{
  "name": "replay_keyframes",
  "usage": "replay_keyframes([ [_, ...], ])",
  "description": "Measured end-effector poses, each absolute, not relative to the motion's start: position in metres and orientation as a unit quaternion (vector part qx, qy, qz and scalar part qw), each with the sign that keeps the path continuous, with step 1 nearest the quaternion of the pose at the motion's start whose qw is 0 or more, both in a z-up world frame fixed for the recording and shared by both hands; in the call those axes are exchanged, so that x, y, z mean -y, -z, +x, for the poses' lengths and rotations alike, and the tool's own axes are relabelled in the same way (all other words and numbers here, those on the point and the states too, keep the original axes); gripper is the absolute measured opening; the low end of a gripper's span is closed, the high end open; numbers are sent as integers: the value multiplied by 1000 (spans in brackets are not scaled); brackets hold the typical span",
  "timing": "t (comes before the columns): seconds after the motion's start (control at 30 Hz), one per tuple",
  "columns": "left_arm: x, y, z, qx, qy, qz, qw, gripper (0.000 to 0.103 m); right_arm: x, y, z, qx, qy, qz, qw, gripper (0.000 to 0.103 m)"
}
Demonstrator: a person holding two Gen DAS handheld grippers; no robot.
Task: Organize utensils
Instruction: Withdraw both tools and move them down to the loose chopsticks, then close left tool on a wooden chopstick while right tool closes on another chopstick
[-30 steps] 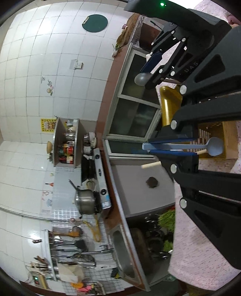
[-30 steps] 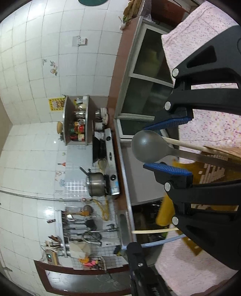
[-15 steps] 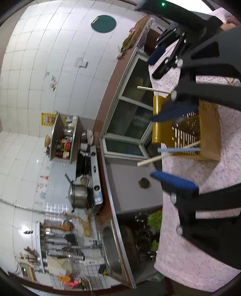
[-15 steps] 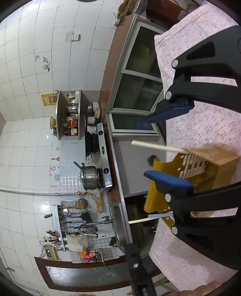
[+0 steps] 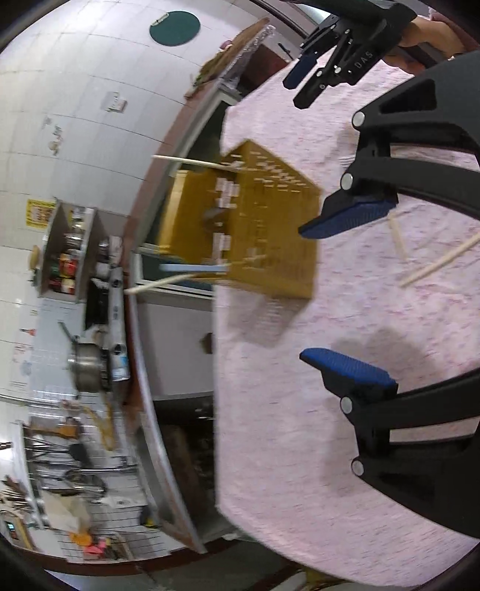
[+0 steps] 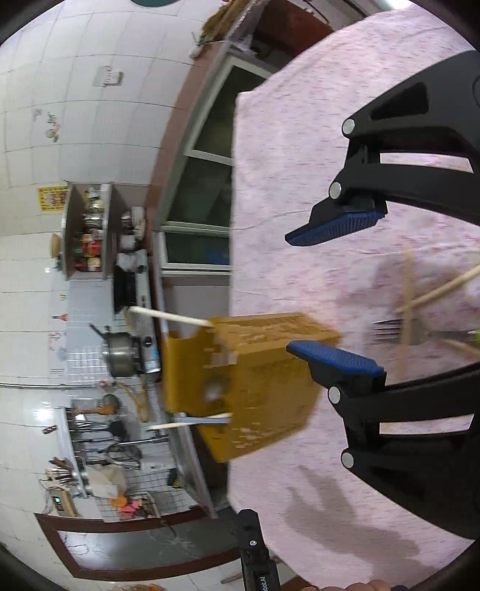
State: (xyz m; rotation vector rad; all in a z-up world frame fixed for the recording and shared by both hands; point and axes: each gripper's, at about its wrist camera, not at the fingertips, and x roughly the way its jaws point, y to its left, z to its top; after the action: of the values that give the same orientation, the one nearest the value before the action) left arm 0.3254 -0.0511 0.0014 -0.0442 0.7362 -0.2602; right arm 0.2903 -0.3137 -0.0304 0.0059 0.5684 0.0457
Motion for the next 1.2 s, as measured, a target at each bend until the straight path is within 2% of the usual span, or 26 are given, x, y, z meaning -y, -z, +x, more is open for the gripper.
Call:
replay_keyframes([
  [0.3,68,59,310,-437,119,-6,892,61,325,70,271,-355,-26,-3,934,53],
  [0.43,73,76,312,-464,118,-3,878,61,329,91,275,-388,-33,-5,921,45],
  [0.73,87,97,316,-495,107,12,862,59,328,109,287,-425,-48,-3,904,34],
  [1.2,84,99,326,-509,90,24,856,42,313,117,313,-460,-64,-32,885,34],
])
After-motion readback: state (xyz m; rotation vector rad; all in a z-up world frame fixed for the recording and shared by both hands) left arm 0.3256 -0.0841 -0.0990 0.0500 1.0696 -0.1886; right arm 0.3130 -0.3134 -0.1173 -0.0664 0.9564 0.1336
